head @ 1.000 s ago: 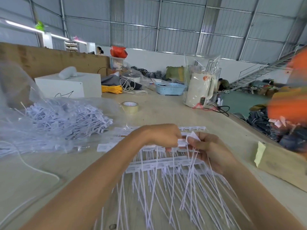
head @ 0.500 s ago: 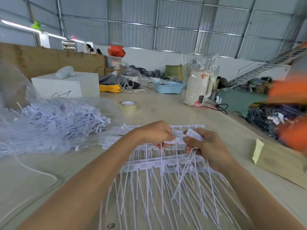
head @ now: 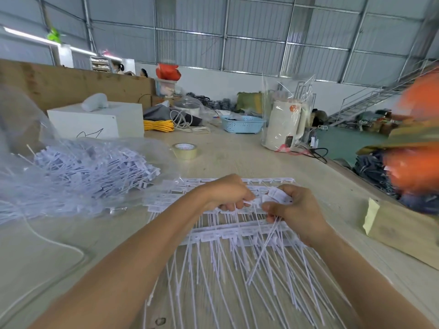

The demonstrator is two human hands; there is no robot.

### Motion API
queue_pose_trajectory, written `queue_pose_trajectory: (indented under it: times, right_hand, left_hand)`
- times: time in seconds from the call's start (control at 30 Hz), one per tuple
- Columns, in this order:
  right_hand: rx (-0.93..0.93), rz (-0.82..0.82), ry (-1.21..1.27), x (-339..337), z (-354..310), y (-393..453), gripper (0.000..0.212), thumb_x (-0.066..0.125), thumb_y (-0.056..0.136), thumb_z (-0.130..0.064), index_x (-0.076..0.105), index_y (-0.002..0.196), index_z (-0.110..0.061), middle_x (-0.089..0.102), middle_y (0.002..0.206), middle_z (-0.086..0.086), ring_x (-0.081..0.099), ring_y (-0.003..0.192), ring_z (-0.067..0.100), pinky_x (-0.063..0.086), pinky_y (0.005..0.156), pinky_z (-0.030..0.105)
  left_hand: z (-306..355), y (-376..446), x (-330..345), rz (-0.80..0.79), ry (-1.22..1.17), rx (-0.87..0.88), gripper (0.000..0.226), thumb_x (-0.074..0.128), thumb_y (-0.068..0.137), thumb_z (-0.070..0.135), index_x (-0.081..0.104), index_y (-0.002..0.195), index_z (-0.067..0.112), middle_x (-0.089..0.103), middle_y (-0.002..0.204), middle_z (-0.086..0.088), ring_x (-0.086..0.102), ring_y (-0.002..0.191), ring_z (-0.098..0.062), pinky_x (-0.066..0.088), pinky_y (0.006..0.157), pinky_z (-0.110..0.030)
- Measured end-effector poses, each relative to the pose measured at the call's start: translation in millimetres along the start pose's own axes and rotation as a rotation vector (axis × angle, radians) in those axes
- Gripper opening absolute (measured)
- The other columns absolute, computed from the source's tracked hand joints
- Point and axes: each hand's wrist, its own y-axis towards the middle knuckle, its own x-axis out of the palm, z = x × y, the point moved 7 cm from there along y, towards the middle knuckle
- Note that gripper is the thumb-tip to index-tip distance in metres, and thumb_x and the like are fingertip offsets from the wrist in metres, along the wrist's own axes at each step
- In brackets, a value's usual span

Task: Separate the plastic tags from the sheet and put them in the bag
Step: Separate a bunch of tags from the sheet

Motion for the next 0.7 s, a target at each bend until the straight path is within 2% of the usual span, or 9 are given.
queue_pose_trajectory:
  times: [0.1, 0.2, 0.27, 0.3, 0.4, 0.47, 0.57, 0.63, 0.7]
  right_hand:
    - [-0.017, 0.028, -0.083, 3, -4, 0, 0.019, 0.073, 0.075, 0.004, 0.060, 0.085, 0.013, 0.060, 0.061, 0.014, 0.059, 0.043, 0.015, 0.047, 0.051, 0.032]
    - [-0.076, 0.098, -0.251, -2, -9, 2, 0.012, 0.070, 0.079, 0.001, 0.060, 0.082, 0.007, 0.065, 0.079, 0.017, 0.067, 0.058, 0.018, 0.055, 0.053, 0.032]
    - [-0.078, 0.205, -0.249, -21, -10, 2, 0.010, 0.071, 0.079, -0.002, 0.062, 0.076, -0.002, 0.067, 0.069, 0.007, 0.067, 0.056, 0.015, 0.052, 0.047, 0.023]
    - [-0.050, 0.259, -0.096, -34, -7, 3, 0.009, 0.072, 0.078, -0.001, 0.063, 0.076, -0.002, 0.066, 0.064, 0.003, 0.065, 0.050, 0.013, 0.049, 0.044, 0.018]
    - [0.142, 0.312, 0.487, -63, 13, 11, 0.011, 0.069, 0.076, 0.005, 0.062, 0.084, 0.002, 0.063, 0.060, 0.006, 0.060, 0.045, 0.013, 0.052, 0.050, 0.019]
    - [0.284, 0.251, 0.642, -59, 26, 16, 0.009, 0.067, 0.076, 0.005, 0.061, 0.083, 0.002, 0.060, 0.057, 0.005, 0.057, 0.045, 0.010, 0.050, 0.049, 0.016]
    - [0.408, 0.125, 0.514, -44, 40, 15, 0.008, 0.067, 0.076, 0.004, 0.059, 0.078, 0.004, 0.056, 0.054, 0.007, 0.054, 0.042, 0.011, 0.048, 0.045, 0.016]
    - [0.450, 0.143, 0.347, -45, 51, 11, 0.013, 0.068, 0.077, 0.006, 0.058, 0.070, 0.003, 0.055, 0.046, 0.008, 0.052, 0.037, 0.014, 0.046, 0.041, 0.018]
    - [0.528, 0.172, 0.284, -46, 65, 7, 0.017, 0.070, 0.076, 0.007, 0.057, 0.067, 0.004, 0.055, 0.044, 0.011, 0.051, 0.035, 0.018, 0.044, 0.039, 0.022]
  left_hand:
    - [-6, -1, -2, -0.042, -0.074, -0.094, 0.036, 0.056, 0.090, 0.019, 0.045, 0.056, 0.014, 0.035, 0.041, 0.004, 0.022, 0.036, -0.011, 0.017, 0.044, -0.020]
    - [-7, -6, 4, -0.204, -0.161, -0.144, 0.045, 0.053, 0.089, 0.019, 0.048, 0.044, 0.019, 0.028, 0.039, 0.007, 0.018, 0.034, -0.009, 0.013, 0.044, -0.020]
    - [-2, -9, 3, -0.237, -0.174, -0.112, 0.049, 0.055, 0.089, 0.018, 0.049, 0.040, 0.020, 0.030, 0.040, 0.006, 0.019, 0.033, -0.008, 0.013, 0.042, -0.018]
    - [3, -10, -1, -0.200, -0.162, -0.076, 0.047, 0.057, 0.090, 0.019, 0.052, 0.043, 0.018, 0.033, 0.041, 0.005, 0.022, 0.034, -0.008, 0.015, 0.041, -0.017]
    - [17, -13, -12, -0.072, -0.107, 0.063, 0.035, 0.057, 0.093, 0.025, 0.059, 0.061, 0.011, 0.046, 0.047, 0.002, 0.035, 0.042, -0.011, 0.026, 0.042, -0.018]
    - [20, -14, -12, -0.052, -0.057, 0.098, 0.034, 0.052, 0.096, 0.025, 0.060, 0.067, 0.009, 0.053, 0.055, -0.002, 0.043, 0.051, -0.015, 0.034, 0.049, -0.023]
    - [19, -14, -4, -0.089, -0.036, 0.089, 0.034, 0.043, 0.094, 0.013, 0.060, 0.065, 0.005, 0.058, 0.054, -0.003, 0.045, 0.052, -0.018, 0.037, 0.051, -0.025]
    - [16, -13, -3, -0.099, 0.024, 0.071, 0.034, 0.040, 0.089, 0.009, 0.061, 0.062, 0.005, 0.058, 0.057, -0.006, 0.045, 0.053, -0.020, 0.037, 0.055, -0.027]
    - [12, -12, -4, -0.104, 0.033, 0.058, 0.033, 0.040, 0.085, 0.004, 0.061, 0.059, 0.006, 0.057, 0.060, -0.009, 0.045, 0.052, -0.020, 0.036, 0.057, -0.029]
